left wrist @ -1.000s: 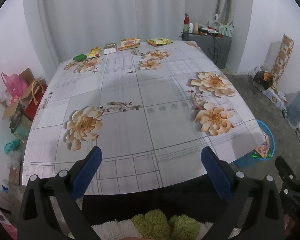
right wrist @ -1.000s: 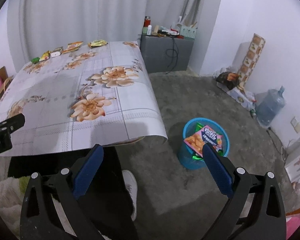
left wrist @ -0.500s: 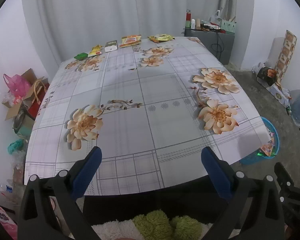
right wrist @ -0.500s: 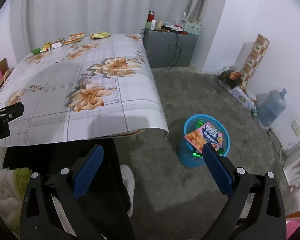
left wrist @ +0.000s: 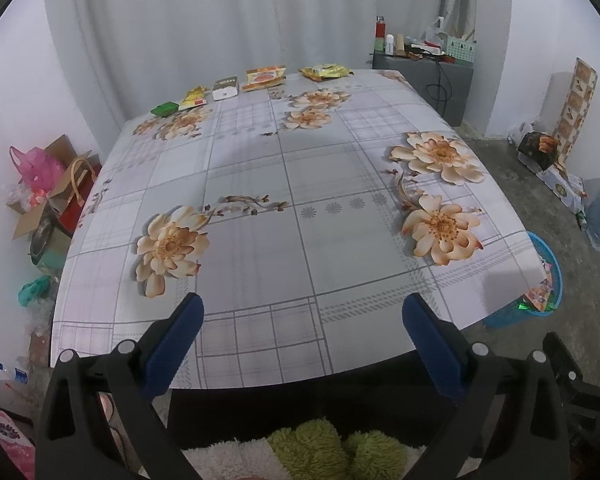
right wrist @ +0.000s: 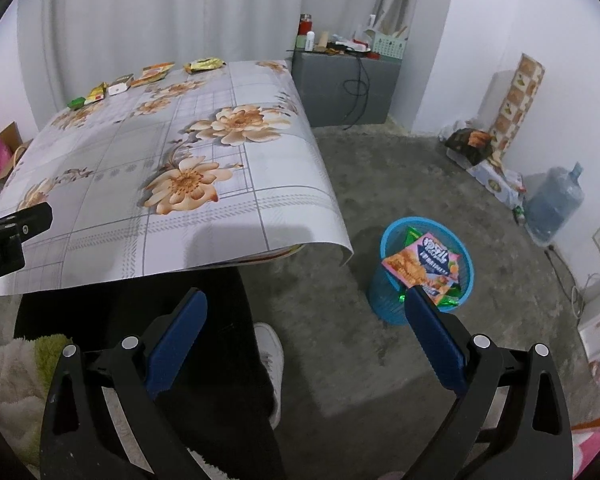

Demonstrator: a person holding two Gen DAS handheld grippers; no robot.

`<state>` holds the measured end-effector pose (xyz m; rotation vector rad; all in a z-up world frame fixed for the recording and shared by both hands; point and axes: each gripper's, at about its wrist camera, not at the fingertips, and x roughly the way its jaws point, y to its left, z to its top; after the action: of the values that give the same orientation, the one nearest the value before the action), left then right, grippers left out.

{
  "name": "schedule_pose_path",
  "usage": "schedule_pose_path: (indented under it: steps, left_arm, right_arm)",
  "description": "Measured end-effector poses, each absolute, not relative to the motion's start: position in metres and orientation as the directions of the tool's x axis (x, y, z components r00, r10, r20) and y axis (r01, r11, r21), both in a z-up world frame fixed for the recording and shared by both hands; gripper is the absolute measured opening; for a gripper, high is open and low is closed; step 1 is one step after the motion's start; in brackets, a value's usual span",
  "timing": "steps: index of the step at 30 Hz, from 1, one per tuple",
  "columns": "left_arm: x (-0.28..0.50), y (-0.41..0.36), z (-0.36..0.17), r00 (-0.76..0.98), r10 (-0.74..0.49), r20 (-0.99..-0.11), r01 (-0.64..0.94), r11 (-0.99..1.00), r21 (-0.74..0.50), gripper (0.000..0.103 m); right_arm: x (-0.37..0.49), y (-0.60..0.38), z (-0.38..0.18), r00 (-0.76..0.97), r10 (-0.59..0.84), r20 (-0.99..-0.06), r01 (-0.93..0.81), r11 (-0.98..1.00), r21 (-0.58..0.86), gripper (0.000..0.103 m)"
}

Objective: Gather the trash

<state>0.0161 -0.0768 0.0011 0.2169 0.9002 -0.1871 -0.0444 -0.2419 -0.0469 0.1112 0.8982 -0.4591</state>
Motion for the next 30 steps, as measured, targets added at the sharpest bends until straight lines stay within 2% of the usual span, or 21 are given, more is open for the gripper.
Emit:
schedule_pose_path:
  steps: [30]
  left_arm:
    - [0.0147,-0.0774,-0.0002,0.604,-0.068,-0.794,0.252,0.962,0.11,0.097]
  right_arm:
    - [-0.0447,-0.2459,-0.0461,0.536,-0.344,-0.771,0.438,0.894,-0.095,0.095]
